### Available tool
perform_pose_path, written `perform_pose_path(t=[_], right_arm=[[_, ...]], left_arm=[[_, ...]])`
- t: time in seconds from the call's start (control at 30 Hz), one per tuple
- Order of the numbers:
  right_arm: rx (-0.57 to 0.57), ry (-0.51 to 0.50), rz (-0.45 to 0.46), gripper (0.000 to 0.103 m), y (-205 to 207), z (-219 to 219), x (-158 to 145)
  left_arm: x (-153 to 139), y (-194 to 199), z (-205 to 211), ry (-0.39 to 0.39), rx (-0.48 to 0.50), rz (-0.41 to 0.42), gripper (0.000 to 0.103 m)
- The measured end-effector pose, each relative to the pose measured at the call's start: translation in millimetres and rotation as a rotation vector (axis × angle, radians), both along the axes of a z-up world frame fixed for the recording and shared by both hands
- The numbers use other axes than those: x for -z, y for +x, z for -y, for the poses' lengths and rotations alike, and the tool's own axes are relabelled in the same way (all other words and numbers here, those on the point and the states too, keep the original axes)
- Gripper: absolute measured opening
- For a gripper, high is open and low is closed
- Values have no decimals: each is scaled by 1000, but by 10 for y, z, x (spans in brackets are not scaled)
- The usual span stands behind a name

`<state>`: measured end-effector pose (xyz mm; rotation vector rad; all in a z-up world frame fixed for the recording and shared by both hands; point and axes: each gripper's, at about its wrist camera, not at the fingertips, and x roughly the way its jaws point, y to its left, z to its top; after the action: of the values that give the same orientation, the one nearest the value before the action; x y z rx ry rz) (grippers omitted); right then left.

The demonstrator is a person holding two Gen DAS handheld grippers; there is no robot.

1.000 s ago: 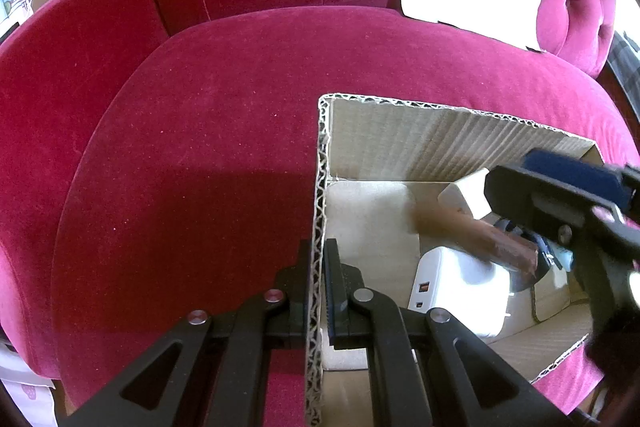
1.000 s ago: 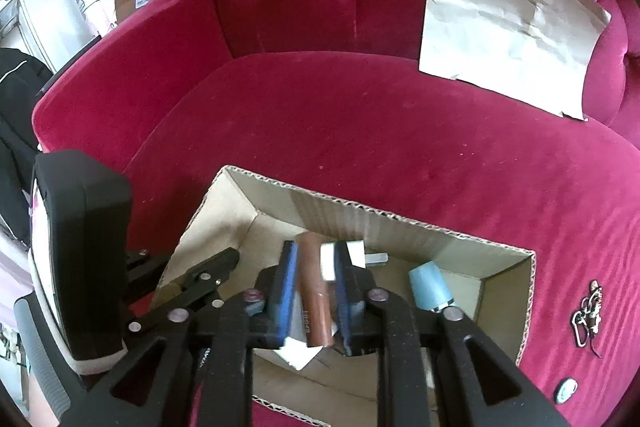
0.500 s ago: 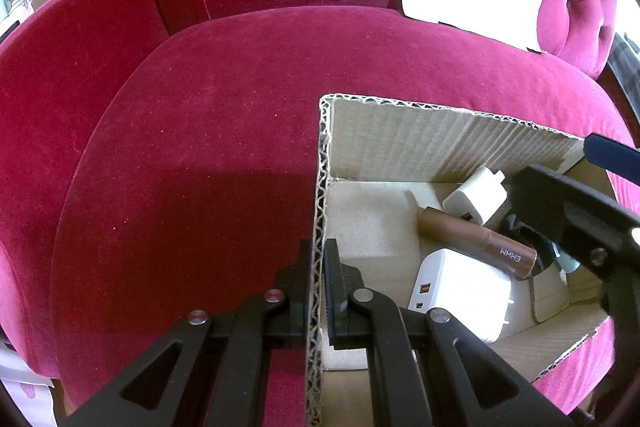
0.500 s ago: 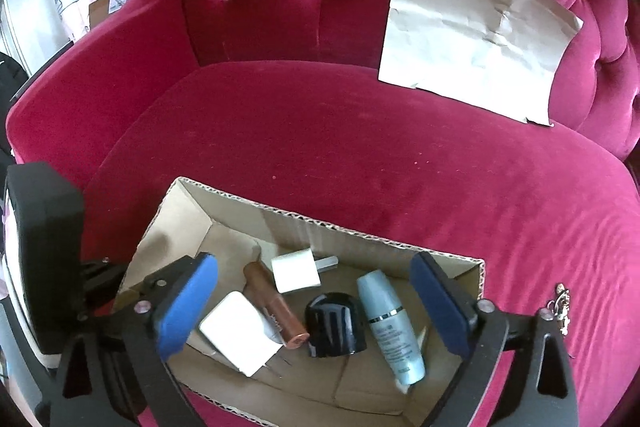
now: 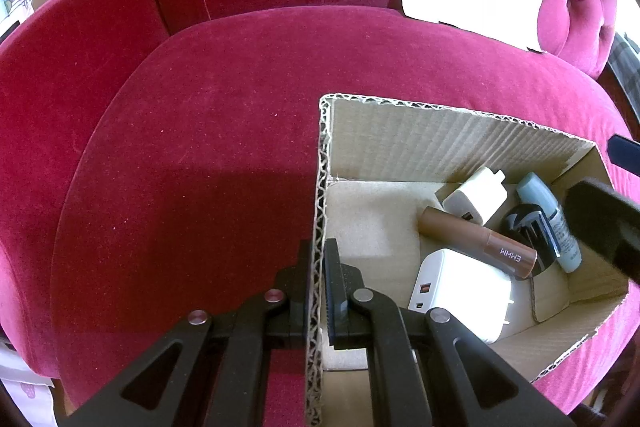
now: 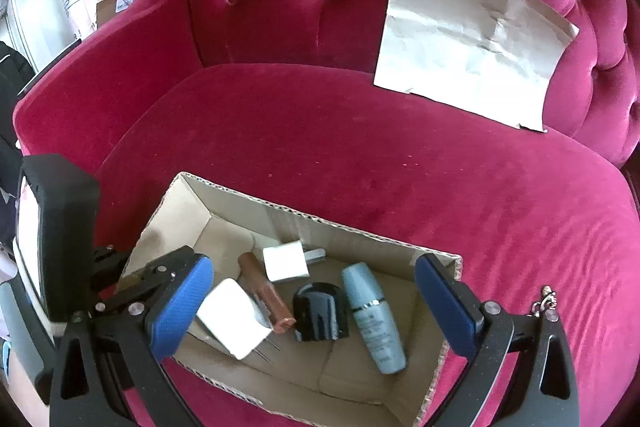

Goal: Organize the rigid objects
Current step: 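Withdraw the right tool from the box toward the blue key fob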

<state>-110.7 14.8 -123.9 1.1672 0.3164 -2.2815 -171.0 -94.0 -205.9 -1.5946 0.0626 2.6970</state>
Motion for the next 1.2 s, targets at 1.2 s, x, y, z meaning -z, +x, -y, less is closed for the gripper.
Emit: perform_pose_path(t=[1.2], right_arm=[[83, 58, -8, 103, -20, -1023, 3]], left_arm=[[-6, 22, -67, -3, 1, -2, 5]])
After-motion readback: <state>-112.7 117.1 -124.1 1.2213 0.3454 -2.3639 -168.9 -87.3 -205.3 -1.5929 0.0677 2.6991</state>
